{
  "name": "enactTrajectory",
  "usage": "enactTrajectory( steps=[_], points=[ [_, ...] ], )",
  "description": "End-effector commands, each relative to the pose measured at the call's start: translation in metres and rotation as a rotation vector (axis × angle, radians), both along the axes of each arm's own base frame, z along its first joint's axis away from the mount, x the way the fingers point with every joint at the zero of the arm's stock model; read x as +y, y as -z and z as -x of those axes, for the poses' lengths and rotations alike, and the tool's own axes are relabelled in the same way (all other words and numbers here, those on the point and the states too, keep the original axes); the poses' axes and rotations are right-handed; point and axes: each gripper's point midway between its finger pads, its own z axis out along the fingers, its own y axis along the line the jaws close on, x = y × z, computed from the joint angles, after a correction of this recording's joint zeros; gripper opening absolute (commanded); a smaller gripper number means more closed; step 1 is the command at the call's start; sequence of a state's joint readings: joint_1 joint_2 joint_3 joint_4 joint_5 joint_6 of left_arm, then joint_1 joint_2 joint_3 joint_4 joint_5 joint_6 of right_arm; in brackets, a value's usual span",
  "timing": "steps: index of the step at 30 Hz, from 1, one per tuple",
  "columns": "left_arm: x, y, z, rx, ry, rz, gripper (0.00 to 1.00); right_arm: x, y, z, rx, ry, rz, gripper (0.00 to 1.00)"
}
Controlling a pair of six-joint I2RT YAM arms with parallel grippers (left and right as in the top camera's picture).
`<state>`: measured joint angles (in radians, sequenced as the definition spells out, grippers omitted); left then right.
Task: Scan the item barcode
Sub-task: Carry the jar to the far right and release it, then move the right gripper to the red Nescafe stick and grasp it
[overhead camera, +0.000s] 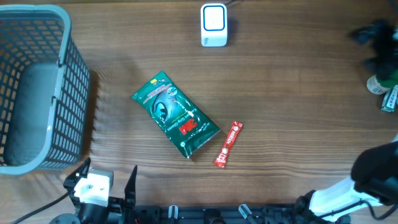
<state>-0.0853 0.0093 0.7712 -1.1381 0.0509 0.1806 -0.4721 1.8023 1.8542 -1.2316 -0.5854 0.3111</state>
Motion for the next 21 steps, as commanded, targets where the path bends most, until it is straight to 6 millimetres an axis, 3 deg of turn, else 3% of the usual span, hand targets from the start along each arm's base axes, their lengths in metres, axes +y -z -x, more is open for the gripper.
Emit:
enactTrajectory(
  steps=[1, 3, 7, 11, 13, 15, 19, 21],
  points=[
    [-0.003, -0.001, 0.000, -0.003, 0.015, 0.007, 1.00, 0.097, 0.020, 0.010, 0.127, -0.207, -0.087, 1.00],
    [-0.003, -0.001, 0.000, -0.003, 0.015, 0.007, 1.00, 0.154, 0.049, 0.039, 0.285, -0.338, -0.050, 1.00],
    [-0.003, -0.001, 0.000, -0.003, 0.015, 0.007, 1.00, 0.212, 0.099, 0.078, 0.462, -0.446, 0.053, 1.00],
    [-0.003, -0.001, 0.000, -0.003, 0.015, 0.007, 1.00, 0.238, 0.161, 0.121, 0.615, -0.424, 0.183, 0.96],
    [-0.003, -0.001, 0.000, -0.003, 0.015, 0.007, 1.00, 0.246, 0.187, 0.143, 0.669, -0.415, 0.188, 1.00],
    [-0.003, -0.001, 0.000, -0.003, 0.015, 0.007, 1.00, 0.248, 0.204, 0.160, 0.707, -0.423, 0.196, 0.75],
    [-0.003, -0.001, 0.000, -0.003, 0.015, 0.007, 1.00, 0.248, 0.232, 0.187, 0.739, -0.456, 0.210, 0.74],
    [-0.003, -0.001, 0.000, -0.003, 0.015, 0.007, 1.00, 0.252, 0.242, 0.190, 0.714, -0.477, 0.214, 0.87]
  ],
)
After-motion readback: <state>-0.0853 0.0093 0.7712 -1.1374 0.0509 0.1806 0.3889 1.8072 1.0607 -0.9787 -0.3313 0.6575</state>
